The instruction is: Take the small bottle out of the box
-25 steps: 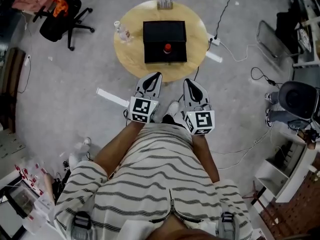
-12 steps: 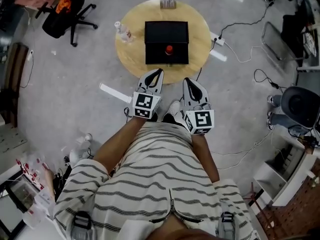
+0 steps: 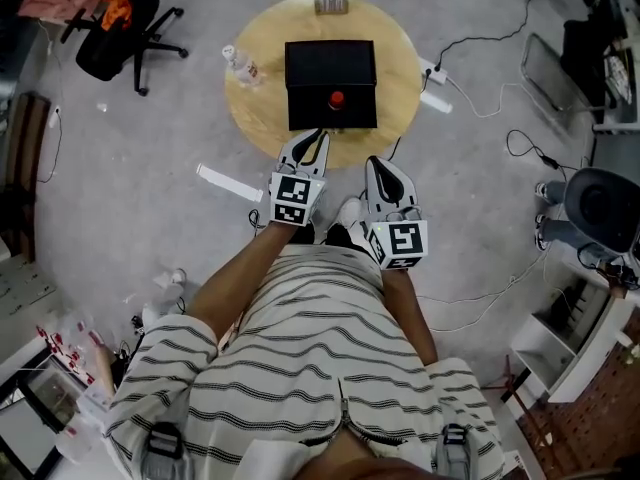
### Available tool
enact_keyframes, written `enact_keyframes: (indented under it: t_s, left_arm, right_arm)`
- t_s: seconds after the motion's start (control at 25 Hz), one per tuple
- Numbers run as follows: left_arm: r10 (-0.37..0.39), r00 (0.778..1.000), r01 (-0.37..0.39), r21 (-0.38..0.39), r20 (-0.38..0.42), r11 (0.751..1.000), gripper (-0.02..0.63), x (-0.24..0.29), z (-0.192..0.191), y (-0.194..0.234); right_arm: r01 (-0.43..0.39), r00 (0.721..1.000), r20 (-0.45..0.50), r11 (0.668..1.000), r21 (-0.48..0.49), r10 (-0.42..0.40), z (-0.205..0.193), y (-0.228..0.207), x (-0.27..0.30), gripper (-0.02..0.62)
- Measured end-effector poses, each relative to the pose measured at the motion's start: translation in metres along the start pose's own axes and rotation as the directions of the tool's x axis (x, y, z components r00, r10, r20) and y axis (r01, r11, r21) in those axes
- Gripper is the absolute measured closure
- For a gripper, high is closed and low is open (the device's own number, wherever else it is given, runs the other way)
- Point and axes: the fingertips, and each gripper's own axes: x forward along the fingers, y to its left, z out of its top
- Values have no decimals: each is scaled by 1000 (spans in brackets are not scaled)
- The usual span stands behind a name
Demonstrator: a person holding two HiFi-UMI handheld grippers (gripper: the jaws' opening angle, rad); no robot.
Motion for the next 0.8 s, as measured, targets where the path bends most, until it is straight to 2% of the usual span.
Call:
enact_keyframes:
  t_s: [0.44, 0.8]
  left_arm:
    - [-21, 998, 21, 0, -55, 1000, 535, 34, -17, 5]
    - [-9, 997, 10, 7, -79, 1000, 500, 56, -24, 10]
  right_arm:
    - [16, 999, -33, 1000, 15, -15, -11, -6, 2, 584]
    - [23, 998, -58, 1000, 13, -22, -19, -13, -4, 584]
